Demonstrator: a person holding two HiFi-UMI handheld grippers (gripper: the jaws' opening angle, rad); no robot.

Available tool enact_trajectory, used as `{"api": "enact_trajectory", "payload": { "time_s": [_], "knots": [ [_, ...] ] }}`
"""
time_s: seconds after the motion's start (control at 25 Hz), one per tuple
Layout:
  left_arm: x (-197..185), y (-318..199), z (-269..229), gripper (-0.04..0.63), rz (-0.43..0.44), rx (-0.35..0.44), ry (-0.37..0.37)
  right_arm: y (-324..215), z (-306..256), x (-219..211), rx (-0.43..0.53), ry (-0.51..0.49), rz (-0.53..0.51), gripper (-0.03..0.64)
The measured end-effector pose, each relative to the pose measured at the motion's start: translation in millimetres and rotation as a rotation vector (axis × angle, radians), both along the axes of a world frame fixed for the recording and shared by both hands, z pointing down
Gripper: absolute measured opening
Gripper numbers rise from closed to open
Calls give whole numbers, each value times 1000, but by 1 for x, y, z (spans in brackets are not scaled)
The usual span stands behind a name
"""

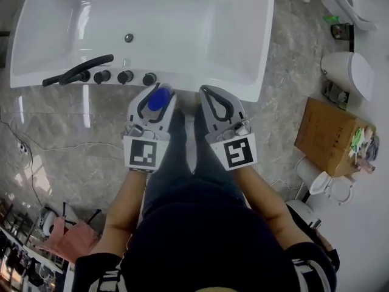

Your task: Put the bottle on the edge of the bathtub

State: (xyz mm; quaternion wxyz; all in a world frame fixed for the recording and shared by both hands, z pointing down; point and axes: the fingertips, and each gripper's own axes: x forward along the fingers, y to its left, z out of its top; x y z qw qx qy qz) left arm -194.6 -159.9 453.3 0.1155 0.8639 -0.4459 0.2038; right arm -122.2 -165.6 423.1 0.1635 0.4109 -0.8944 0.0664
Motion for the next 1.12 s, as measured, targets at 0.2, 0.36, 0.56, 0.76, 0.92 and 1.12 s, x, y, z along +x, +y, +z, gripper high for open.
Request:
{"api": "enact_trajectory", "payload": {
  "time_s": [0.2,0.36,0.56,0.76,0.92,1.12],
  "knots": [
    [1,-1,35,156,-53,-1,-4,6,34,-2,-34,6,-32,17],
    [0,-5,64,156,-57,21,-14,7,64,-9,-39,37,-78,17],
    [-6,-8,85,156,-79,40,-1,5,91,-20,-38,56,-115,17],
    [-6,-5,114,156,-75,30,-24,4,110,-25,-51,67,-124,17],
    [-2,-3,134,156,-59,20,-39,5,122,-28,-63,66,-122,17],
    [5,-9,155,156,-53,2,-54,7,140,-22,-91,87,-121,17]
  ]
}}
